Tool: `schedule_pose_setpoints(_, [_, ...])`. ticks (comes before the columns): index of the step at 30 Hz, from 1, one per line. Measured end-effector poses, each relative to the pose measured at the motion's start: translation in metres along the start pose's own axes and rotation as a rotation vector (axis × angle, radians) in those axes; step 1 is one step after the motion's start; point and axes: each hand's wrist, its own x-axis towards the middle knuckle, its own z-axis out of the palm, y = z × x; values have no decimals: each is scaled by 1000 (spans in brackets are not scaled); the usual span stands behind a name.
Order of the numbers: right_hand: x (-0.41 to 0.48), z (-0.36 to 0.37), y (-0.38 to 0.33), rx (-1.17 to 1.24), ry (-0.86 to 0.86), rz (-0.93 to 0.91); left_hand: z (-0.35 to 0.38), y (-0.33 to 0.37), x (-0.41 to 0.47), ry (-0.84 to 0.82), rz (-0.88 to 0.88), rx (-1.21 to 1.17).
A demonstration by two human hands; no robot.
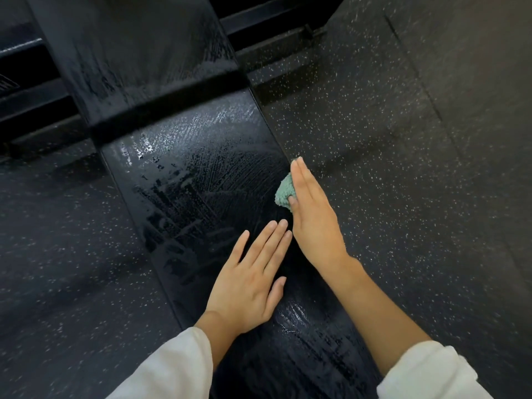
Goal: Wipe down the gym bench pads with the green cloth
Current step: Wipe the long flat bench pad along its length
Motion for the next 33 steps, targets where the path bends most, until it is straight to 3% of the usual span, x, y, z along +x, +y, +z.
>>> schedule_pose_setpoints(14, [-94, -17, 27, -24, -68, 44, -2, -1, 1, -15, 0, -24])
schedule_pose_setpoints(24, [-13, -6, -2, 17, -11, 41, -7, -13, 1, 29, 28, -81])
schedule_pose_setpoints(33, [39, -4, -25, 27, -11, 55, -36, -95, 41, 105, -78, 9])
